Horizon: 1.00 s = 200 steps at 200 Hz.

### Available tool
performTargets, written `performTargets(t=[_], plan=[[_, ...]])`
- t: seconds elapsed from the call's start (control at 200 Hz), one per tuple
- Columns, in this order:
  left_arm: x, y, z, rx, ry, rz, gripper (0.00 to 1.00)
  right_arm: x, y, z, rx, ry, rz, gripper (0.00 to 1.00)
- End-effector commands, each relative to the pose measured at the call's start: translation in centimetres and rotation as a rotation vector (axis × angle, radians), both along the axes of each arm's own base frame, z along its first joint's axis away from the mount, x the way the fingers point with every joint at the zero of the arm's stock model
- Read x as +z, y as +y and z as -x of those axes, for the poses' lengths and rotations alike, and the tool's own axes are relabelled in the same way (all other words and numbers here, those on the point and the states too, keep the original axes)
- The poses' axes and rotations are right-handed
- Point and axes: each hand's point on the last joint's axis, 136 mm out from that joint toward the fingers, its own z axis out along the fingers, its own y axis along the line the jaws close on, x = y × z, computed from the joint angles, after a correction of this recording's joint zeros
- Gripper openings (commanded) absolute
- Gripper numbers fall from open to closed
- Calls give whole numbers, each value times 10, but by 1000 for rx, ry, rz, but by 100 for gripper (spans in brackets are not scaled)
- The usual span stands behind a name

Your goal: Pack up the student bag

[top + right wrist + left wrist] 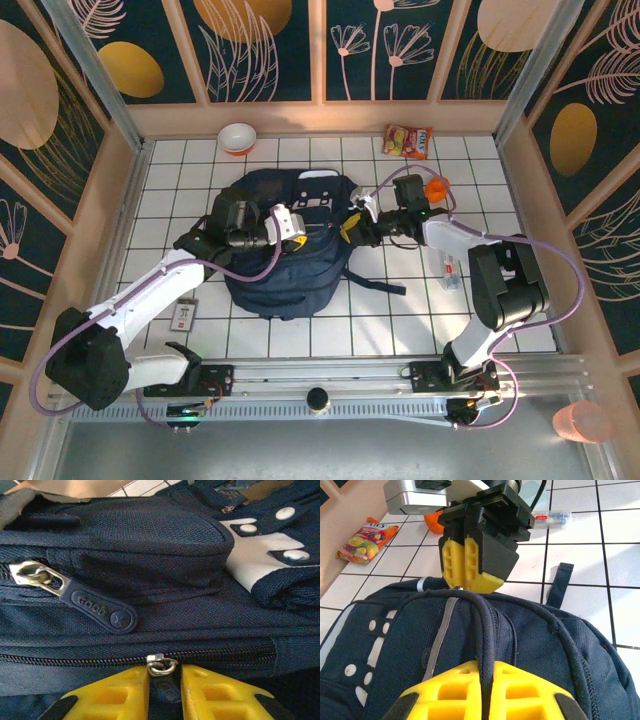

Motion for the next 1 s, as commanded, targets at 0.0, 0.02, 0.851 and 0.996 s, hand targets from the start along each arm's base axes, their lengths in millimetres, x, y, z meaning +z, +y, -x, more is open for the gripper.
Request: performTargets(t=[0.0,0.02,0.851,0.996], plan=[[51,-12,-1,-62,-127,124,0,15,6,2,33,-5,-74,32],[51,-12,0,-63,-126,125,0,14,5,2,33,-1,-73,34],[46,3,-41,168,-170,79,0,53,4,29,-1,11,-89,0],[46,4,-52,219,-154,88,0,65,17,51,40,21,-98,0]])
